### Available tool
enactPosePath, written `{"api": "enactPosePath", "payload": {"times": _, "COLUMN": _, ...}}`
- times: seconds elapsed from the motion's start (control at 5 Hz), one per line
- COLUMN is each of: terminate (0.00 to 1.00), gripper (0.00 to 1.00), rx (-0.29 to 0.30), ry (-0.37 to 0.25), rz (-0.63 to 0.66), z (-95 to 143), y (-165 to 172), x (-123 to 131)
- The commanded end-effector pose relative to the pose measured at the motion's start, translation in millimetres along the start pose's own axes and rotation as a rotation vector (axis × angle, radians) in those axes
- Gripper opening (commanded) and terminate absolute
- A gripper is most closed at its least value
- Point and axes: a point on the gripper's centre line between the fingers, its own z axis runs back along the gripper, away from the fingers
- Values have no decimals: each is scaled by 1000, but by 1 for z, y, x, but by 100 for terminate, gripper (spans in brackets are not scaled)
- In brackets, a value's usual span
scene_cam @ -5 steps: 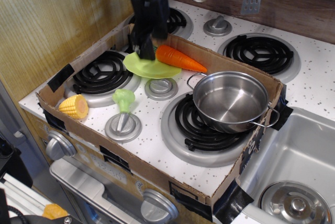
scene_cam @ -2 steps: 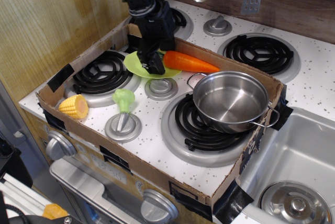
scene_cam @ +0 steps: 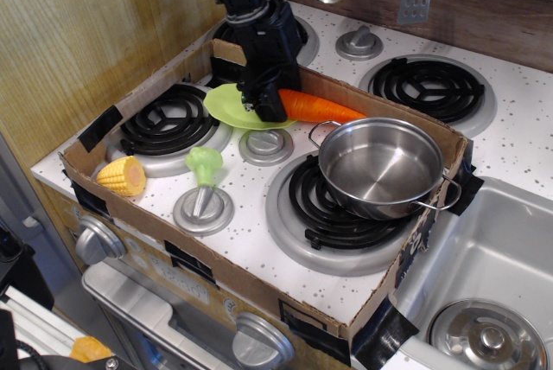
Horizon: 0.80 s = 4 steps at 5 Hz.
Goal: Take carrot off plate
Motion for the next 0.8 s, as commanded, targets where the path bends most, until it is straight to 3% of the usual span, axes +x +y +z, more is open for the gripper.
{"api": "enactPosePath", "payload": {"times": 0.0, "terminate": 0, "gripper": 0, "rx": -50, "ry": 0, "rz": 54, "z": 13, "y": -6, "x": 3}}
{"api": "enactPosePath", "payload": {"times": 0.2, "terminate": 0, "gripper": 0, "rx": -42, "ry": -10, "rz": 127, "z": 31, "y": -9, "x": 5}}
{"api": "enactPosePath", "payload": {"times": 0.4, "terminate": 0, "gripper": 0, "rx": 61, "ry": -18, "rz": 247, "z": 57, "y": -19, "x": 5}}
{"api": "enactPosePath", "payload": {"times": 0.6, "terminate": 0, "gripper": 0, "rx": 115, "ry": -42, "rz": 349, "z": 68, "y": -38, "x": -1}}
